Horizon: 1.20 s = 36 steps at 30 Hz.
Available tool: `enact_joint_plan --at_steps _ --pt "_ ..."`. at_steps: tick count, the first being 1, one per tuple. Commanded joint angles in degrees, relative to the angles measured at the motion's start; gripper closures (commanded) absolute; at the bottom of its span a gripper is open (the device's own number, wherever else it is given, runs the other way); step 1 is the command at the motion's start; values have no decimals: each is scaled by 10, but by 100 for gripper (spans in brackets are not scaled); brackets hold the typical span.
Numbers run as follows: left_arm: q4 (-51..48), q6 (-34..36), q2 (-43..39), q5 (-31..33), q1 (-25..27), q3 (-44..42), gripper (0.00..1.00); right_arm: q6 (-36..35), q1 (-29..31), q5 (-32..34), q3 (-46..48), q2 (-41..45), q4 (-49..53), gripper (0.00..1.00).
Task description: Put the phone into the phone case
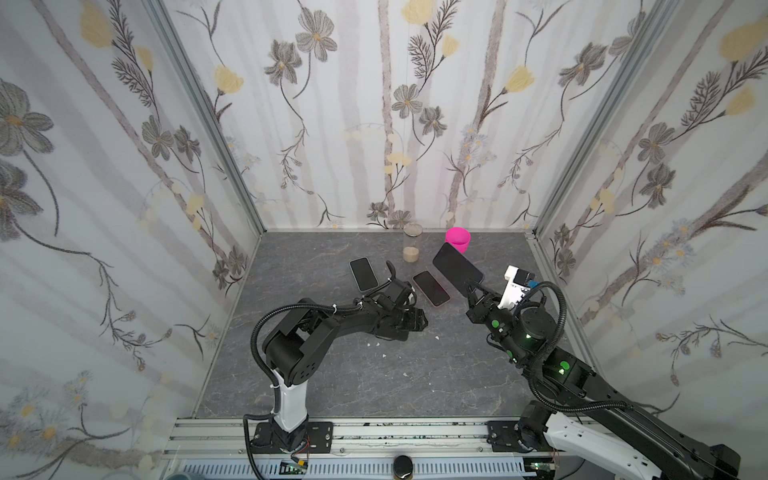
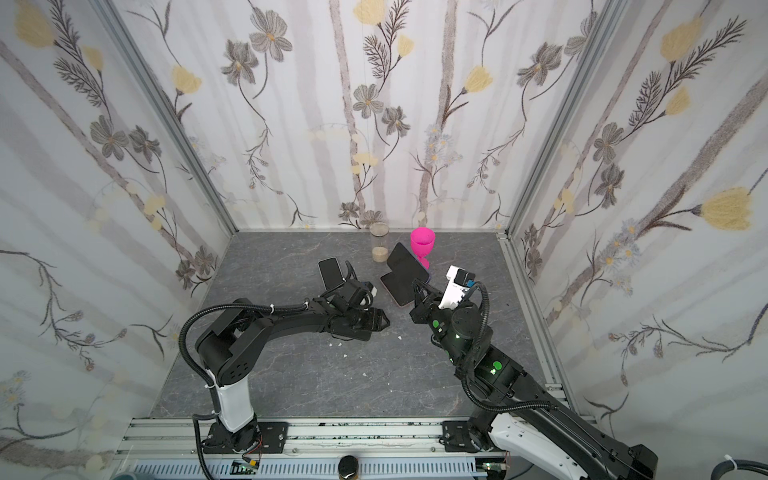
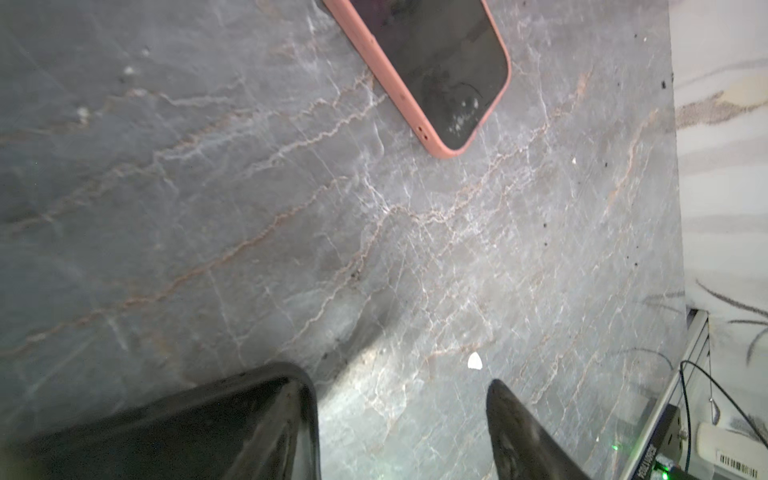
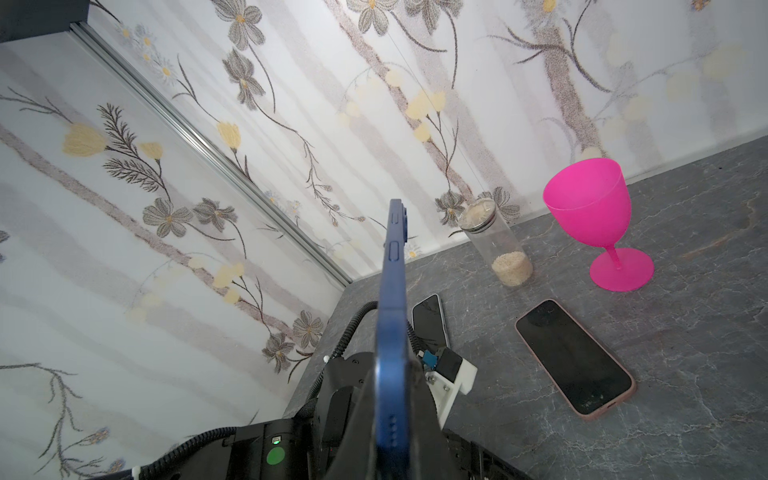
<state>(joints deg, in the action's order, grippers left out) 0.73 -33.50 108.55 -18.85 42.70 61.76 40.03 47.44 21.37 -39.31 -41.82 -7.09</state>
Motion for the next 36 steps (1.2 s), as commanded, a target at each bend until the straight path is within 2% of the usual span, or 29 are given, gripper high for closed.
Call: enact_joint_plan --at_steps 1,5,11,17,23,27,32,36 --pt "42 -37 3 11 -2 9 29 2 0 10 -4 3 -20 100" --pt "45 -43 -31 13 -6 2 29 -7 0 11 -13 3 -8 100" --pt "59 -56 -141 23 -48 -49 29 -25 -1 8 -34 -3 16 100" --pt "16 -30 -281 61 -143 -98 28 -36 0 -24 -86 -54 52 100" --pt "-40 55 -380 83 -236 -98 22 -8 0 -112 -104 -155 52 100" --pt "-62 84 -387 78 -273 -96 21 33 0 -179 -99 -224 29 100" --pt "-5 71 -371 45 -276 -147 21 83 0 -245 -90 -305 0 100" --pt "-40 73 -318 9 -282 -124 22 117 0 -278 -80 -355 -34 100"
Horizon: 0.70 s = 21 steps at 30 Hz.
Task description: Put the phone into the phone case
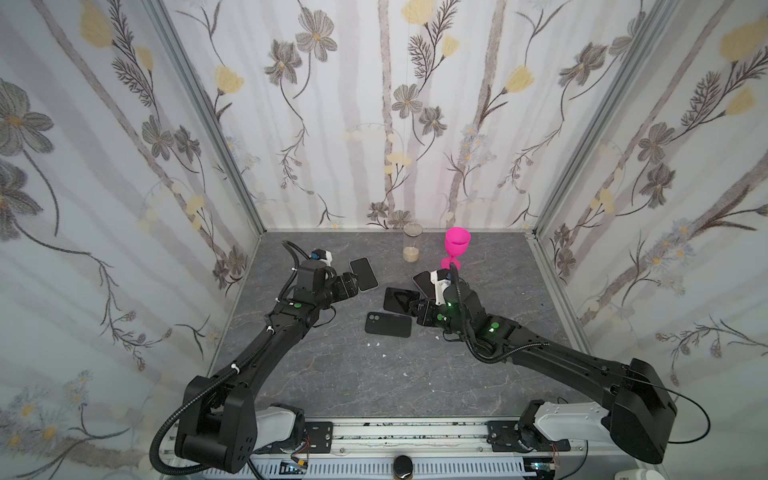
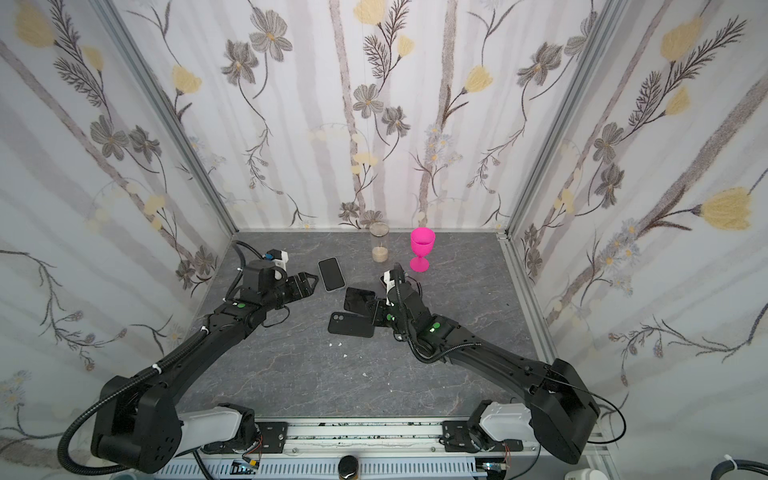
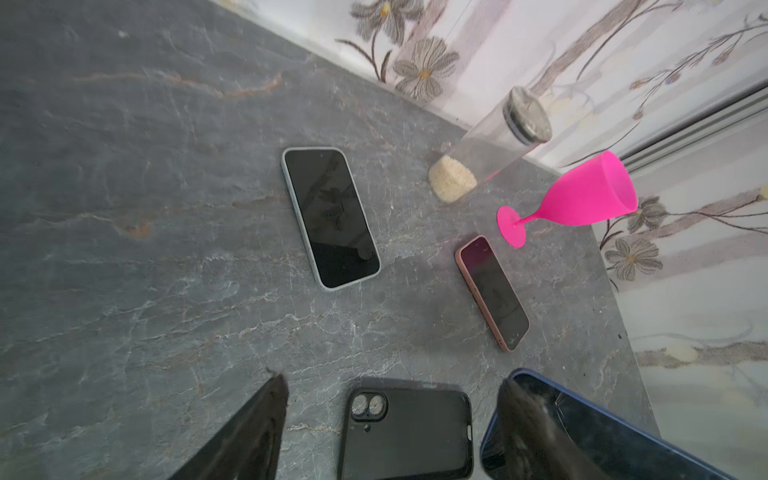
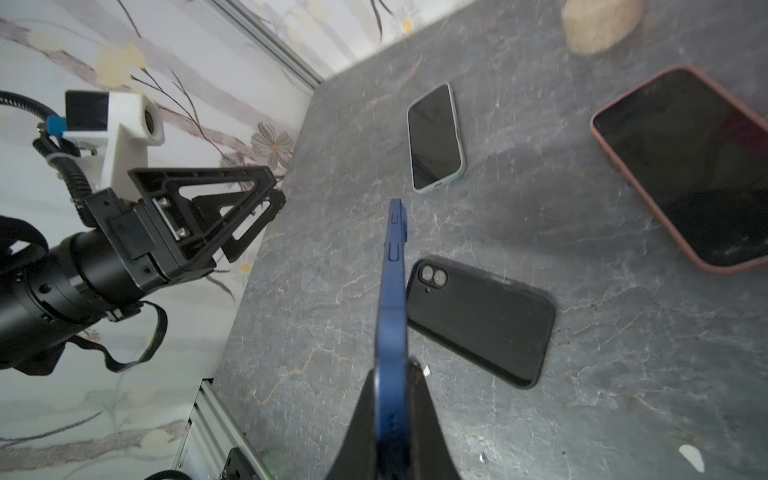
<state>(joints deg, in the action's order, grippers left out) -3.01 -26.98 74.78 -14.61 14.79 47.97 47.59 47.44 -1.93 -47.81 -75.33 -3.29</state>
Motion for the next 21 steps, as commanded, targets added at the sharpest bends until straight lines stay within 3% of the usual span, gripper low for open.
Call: enact_joint_plan --at_steps 1,11,21 --pt "-11 8 31 -41 -3 21 22 50 -1 -53 9 -31 -83 100" --pt "37 -45 75 -166 -4 3 22 94 -19 -84 10 -100 -114 100" --pt "40 -60 108 -209 -4 5 23 151 -42 -145 25 -146 -167 100"
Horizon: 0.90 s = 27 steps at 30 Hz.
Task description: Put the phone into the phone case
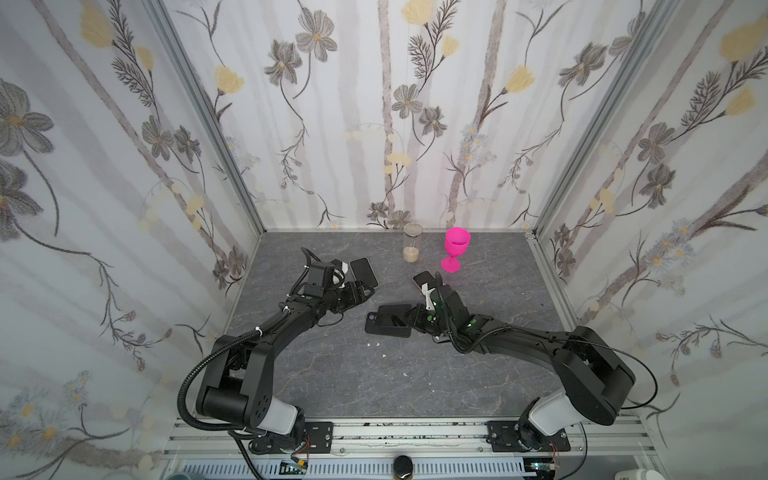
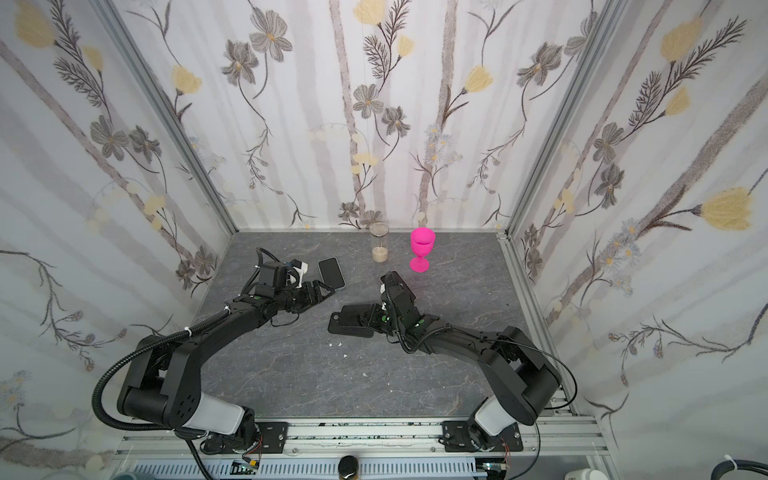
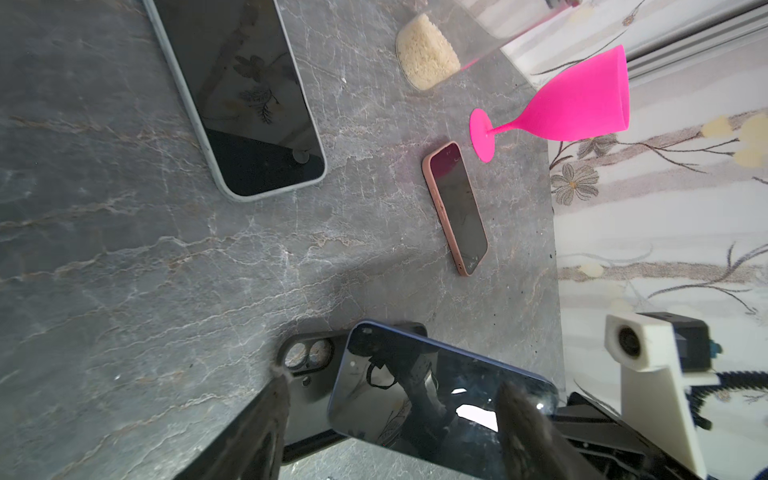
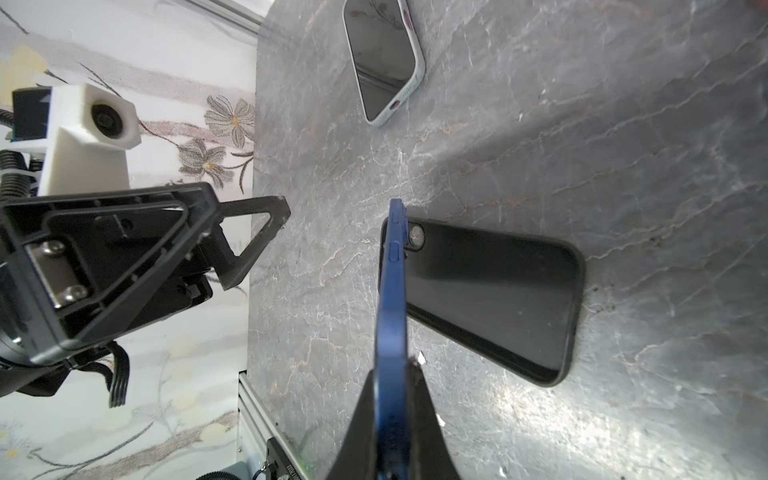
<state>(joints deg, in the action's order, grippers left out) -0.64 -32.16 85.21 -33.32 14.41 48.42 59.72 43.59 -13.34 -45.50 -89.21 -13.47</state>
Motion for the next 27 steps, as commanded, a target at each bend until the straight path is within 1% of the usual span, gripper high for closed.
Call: enact_joint_plan --at_steps 1,4,6,20,23,27 --pt "16 -8 3 -22 0 0 24 36 -4 -41 3 -13 -75 100" --pt "14 -6 4 -20 0 0 24 48 -4 -57 2 -18 -96 100" --pt "13 -4 5 -18 0 1 24 51 -4 -62 1 -41 -102 100" --pt "-8 1 17 -3 0 6 25 70 -11 -76 1 -78 -90 100" --pt "7 -23 17 1 8 -10 26 69 -12 -75 8 -69 -75 100" --pt "82 -81 5 22 33 -85 27 66 -15 -81 44 -42 -59 100"
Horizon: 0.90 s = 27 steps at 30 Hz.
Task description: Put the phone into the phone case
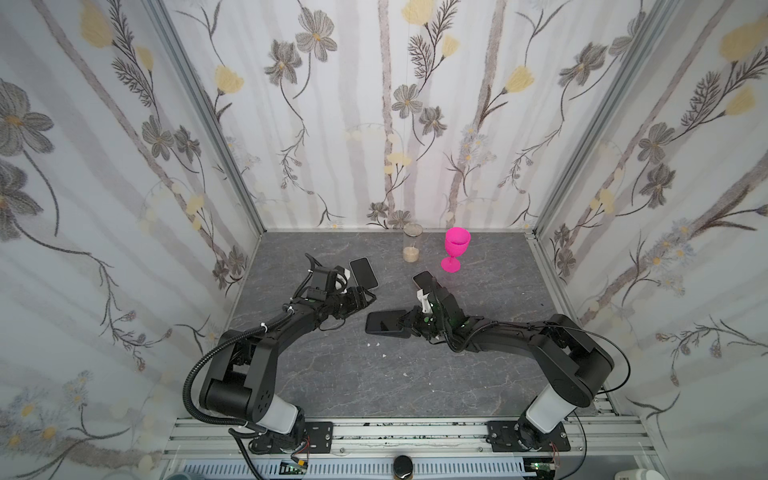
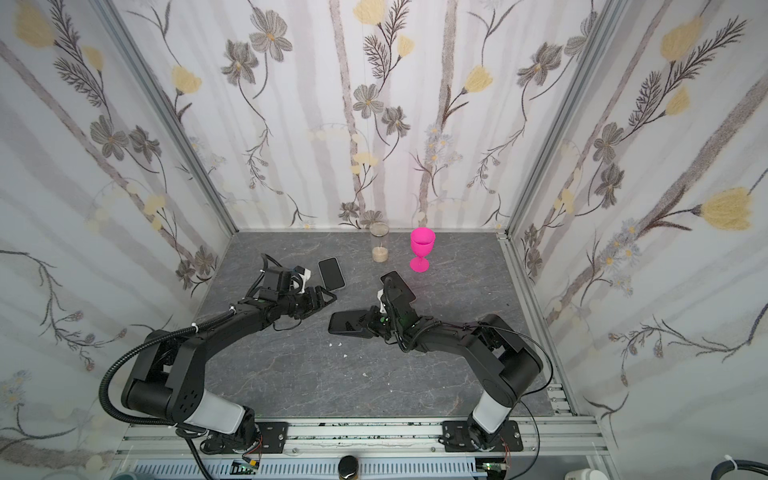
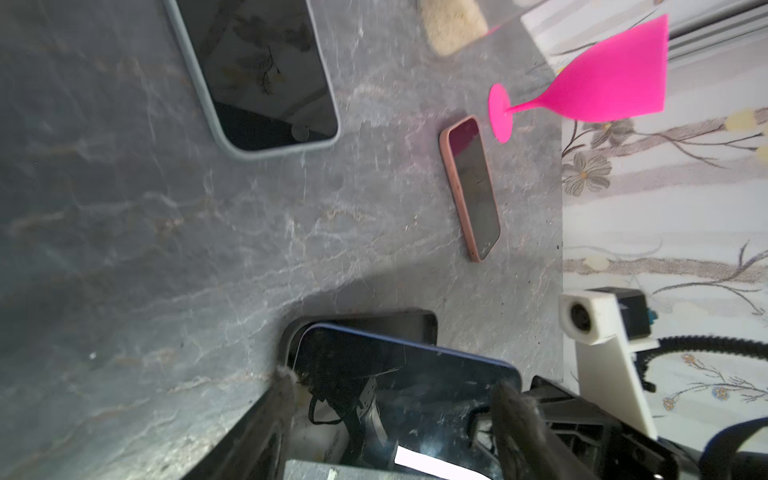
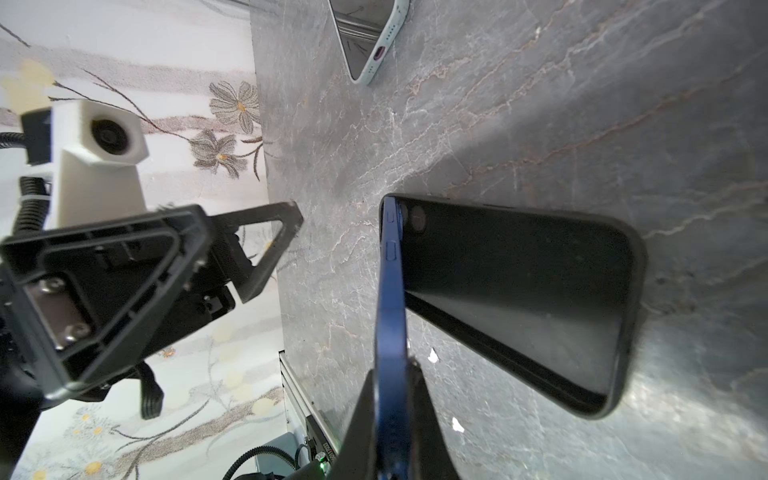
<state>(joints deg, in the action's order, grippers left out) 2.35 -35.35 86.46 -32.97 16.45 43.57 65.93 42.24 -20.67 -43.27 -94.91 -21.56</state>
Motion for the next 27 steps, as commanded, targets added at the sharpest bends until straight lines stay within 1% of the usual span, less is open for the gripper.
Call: enact_joint_plan --at_steps 1,5,8,15,21,22,25,27 --pt "62 -56 -9 26 18 -51 28 4 -2 -11 30 23 24 100" --pt "77 -68 -13 44 47 -94 28 6 -2 -18 66 67 33 100" --pt "75 -65 -17 63 64 -103 28 2 -3 -14 80 82 35 100" --pt "72 -43 26 72 72 -74 31 5 -16 -47 77 47 -7 100" --pt "87 -44 67 49 78 -64 34 9 -23 -61 74 7 -30 100" --pt "89 -46 69 47 80 -64 35 9 -24 -61 74 4 -31 99" --pt "91 -50 71 46 88 -66 36 7 -25 -56 75 -3 -26 92" --pt "89 -52 66 46 92 -69 36 7 -27 -53 77 -7 -25 88"
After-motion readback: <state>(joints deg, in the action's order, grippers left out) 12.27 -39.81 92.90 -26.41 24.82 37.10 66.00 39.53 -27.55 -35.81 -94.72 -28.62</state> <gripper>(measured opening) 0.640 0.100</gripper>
